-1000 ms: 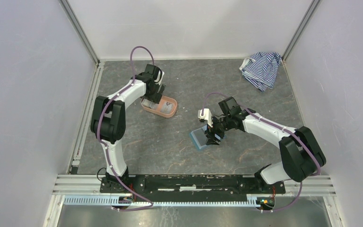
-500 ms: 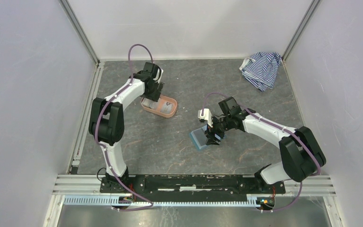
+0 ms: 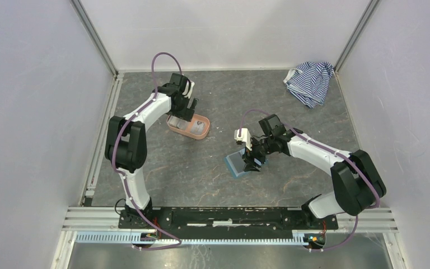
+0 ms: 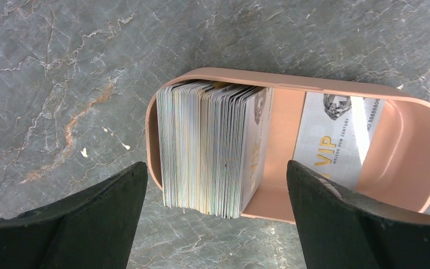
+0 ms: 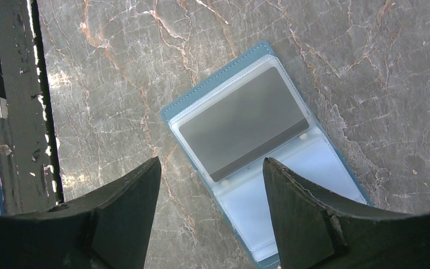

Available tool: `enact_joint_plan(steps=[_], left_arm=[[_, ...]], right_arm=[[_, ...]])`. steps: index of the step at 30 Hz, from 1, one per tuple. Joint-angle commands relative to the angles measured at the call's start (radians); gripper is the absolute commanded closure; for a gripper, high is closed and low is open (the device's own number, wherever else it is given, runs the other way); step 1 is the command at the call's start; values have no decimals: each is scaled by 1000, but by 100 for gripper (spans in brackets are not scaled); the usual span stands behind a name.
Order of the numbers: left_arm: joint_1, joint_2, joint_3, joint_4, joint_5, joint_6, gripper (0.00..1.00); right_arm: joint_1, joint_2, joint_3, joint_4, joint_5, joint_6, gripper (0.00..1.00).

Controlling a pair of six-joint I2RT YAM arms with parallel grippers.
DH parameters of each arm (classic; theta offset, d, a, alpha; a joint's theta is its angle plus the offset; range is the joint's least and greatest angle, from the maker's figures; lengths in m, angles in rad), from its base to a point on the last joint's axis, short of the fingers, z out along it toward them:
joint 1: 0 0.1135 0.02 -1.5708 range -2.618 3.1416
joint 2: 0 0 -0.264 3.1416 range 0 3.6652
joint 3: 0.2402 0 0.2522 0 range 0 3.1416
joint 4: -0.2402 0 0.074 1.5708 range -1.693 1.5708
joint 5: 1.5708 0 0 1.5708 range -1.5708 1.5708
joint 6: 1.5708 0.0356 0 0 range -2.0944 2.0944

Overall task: Put the credit cards into the card holder
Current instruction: Pick up the credit card from the storage box.

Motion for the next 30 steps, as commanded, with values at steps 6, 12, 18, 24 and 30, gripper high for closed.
enact_joint_plan(steps=[6, 12, 18, 24, 30], left_arm=[[4, 70, 51, -14, -130, -20, 0], [4, 85, 54, -13, -135, -14, 0], [4, 65, 53, -12, -158, -12, 3], [4, 24, 59, -13, -163, -10, 7], [4, 1, 56, -15, -147, -15, 11]], right_arm=[[-3, 0, 36, -5, -28, -21, 26], [-4, -1, 37, -9, -29, -25, 25], [-2, -3, 37, -10, -29, -28, 25], [-3, 0, 39, -12, -30, -30, 25], [-4, 2, 39, -13, -30, -30, 25]])
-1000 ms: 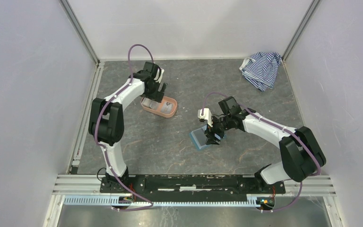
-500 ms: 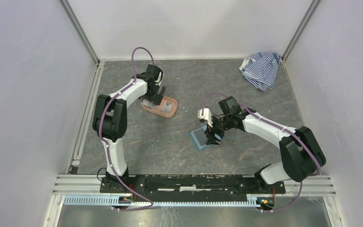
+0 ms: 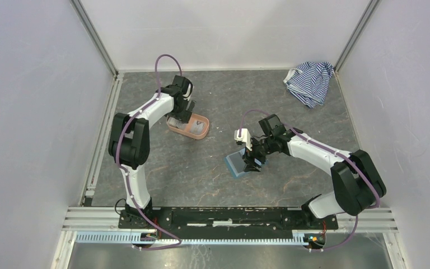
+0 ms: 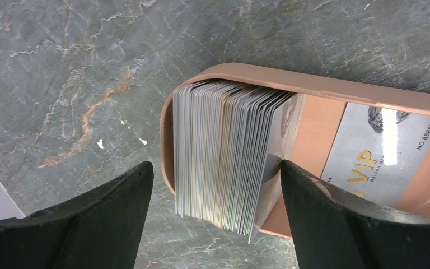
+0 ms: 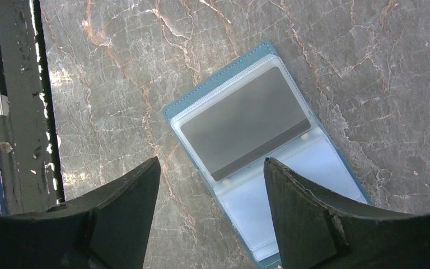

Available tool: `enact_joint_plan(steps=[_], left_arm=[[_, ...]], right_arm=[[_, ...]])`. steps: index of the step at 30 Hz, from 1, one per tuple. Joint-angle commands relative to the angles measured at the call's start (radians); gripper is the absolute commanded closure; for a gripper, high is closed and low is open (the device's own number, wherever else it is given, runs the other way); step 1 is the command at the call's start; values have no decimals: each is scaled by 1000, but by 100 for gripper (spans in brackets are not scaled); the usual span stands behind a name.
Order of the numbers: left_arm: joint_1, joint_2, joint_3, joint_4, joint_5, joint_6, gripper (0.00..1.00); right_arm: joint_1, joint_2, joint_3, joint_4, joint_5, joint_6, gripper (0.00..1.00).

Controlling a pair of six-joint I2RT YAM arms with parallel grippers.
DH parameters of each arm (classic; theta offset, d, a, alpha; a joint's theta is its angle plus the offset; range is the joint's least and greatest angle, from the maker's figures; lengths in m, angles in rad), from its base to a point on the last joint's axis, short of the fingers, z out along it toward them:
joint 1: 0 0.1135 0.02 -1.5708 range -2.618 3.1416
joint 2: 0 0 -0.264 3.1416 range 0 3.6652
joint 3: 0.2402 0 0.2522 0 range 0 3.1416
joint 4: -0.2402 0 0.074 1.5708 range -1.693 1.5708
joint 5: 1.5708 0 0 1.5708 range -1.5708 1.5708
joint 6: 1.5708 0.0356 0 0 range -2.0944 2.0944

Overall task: Put the credit cards into the card holder
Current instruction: Pick up the credit card from the storage box.

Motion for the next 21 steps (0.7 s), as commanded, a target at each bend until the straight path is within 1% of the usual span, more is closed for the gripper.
enact_joint_plan(steps=[1, 9, 18, 21], left_arm=[[7, -70, 39, 0, -30, -17, 11], [0, -81, 34, -1, 2, -30, 14], [-8, -71, 32, -9, -6, -51, 28], [-12, -67, 37, -17, -19, -56, 35]], right_arm=[[-2, 2, 36, -3, -27, -18, 25], [-2, 6, 37, -3, -30, -19, 25], [-3, 4, 39, -9, -31, -24, 25], [-3, 8, 40, -11, -32, -27, 25]])
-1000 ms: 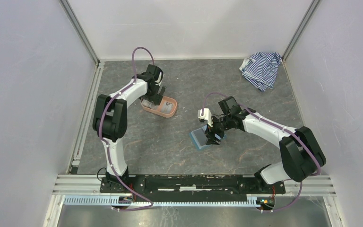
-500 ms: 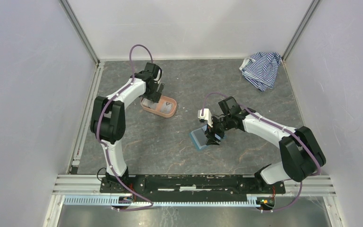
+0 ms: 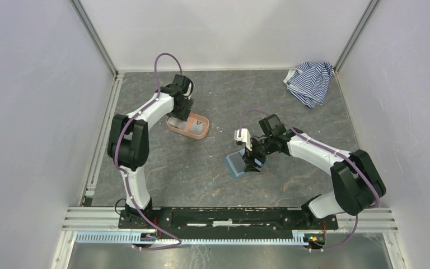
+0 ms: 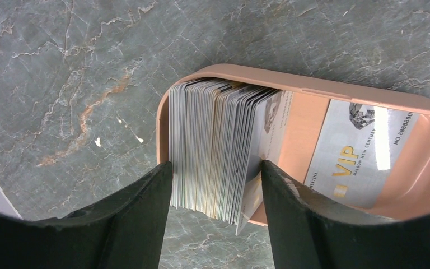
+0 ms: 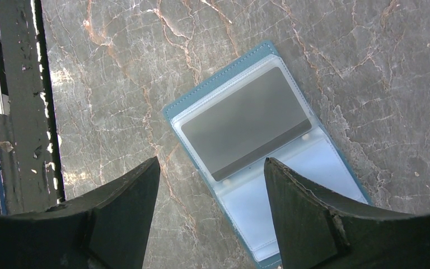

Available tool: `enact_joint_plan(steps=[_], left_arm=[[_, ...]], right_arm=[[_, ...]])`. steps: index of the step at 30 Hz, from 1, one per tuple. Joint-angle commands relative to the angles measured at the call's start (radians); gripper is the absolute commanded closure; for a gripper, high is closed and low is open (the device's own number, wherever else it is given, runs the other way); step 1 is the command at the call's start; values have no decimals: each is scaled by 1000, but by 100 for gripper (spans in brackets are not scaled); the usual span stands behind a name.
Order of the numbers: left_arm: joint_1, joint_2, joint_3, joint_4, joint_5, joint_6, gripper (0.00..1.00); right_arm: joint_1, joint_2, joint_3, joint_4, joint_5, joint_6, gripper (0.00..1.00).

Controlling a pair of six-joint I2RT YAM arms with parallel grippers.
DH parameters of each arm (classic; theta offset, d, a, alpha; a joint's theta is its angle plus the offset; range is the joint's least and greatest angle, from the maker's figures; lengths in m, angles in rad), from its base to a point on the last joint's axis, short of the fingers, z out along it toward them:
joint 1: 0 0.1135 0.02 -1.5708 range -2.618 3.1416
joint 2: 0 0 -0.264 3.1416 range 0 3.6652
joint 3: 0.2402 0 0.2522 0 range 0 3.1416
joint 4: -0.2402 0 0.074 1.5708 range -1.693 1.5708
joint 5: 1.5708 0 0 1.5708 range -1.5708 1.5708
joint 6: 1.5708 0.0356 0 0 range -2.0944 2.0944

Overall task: Put the credit cards into the card holder
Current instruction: Pick up the credit card from the storage box.

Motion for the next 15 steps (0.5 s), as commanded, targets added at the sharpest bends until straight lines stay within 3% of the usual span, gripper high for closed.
enact_joint_plan(steps=[1, 7, 15], left_arm=[[-5, -37, 38, -19, -30, -40, 38], [-15, -26, 46, -29, -40, -45, 57], [-25, -24, 48, -38, -78, -51, 55]], right_arm=[[-2, 5, 40, -10, -30, -24, 24], [-1, 8, 42, -13, -33, -25, 24], [-2, 14, 43, -20, -36, -29, 24]])
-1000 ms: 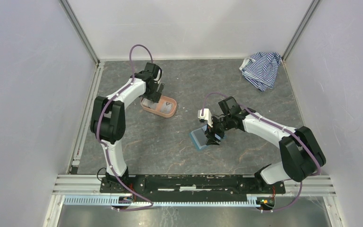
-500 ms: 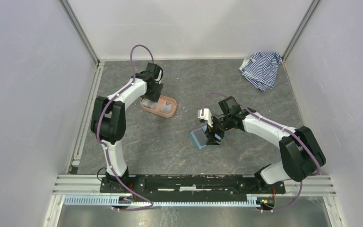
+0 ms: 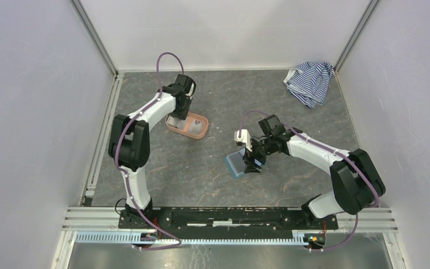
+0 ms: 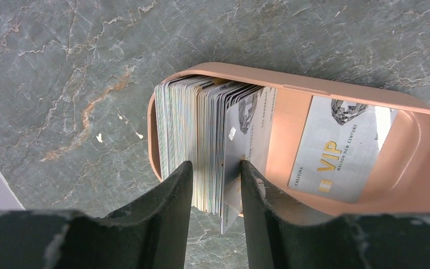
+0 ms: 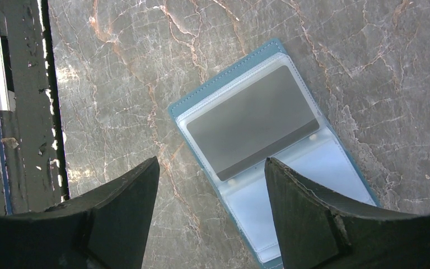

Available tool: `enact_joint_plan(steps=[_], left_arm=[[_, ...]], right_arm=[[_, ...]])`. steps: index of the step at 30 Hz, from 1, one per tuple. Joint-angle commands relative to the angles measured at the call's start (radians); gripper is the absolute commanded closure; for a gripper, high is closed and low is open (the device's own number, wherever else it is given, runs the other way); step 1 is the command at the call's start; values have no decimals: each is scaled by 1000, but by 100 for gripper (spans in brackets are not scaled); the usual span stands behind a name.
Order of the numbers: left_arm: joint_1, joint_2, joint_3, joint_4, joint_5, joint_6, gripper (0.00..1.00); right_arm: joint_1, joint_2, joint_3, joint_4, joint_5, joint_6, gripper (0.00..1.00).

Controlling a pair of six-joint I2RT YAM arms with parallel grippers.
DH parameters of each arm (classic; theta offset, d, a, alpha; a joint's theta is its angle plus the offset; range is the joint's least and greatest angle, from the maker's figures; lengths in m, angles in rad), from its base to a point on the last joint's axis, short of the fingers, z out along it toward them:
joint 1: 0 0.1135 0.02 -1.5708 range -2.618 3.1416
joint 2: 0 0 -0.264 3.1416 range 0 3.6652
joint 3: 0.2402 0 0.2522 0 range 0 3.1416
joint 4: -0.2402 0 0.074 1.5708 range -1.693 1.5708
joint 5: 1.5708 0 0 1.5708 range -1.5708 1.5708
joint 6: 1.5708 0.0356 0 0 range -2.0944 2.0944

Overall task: Put the credit cards into the card holder
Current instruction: Pick up the credit card from the storage box.

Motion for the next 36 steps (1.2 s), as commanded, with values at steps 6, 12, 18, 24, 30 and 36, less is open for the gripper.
enact_joint_plan(steps=[6, 12, 18, 24, 30, 36], left_arm=[[-13, -31, 36, -20, -80, -37, 56], [-23, -17, 50, -30, -80, -44, 73], [-36, -14, 56, -31, -87, -48, 73], [-48, -14, 64, -42, -77, -48, 78], [-48, -15, 59, -42, -56, -48, 89], [-50, -26, 53, -47, -29, -48, 65]], right_arm=[[-3, 13, 43, -9, -27, -22, 23], [-2, 16, 45, -13, -30, -25, 23], [-2, 18, 46, -17, -33, -28, 22], [-1, 21, 49, -22, -37, -31, 21], [-2, 21, 50, -25, -37, -34, 21], [-3, 22, 51, -29, -38, -38, 19]])
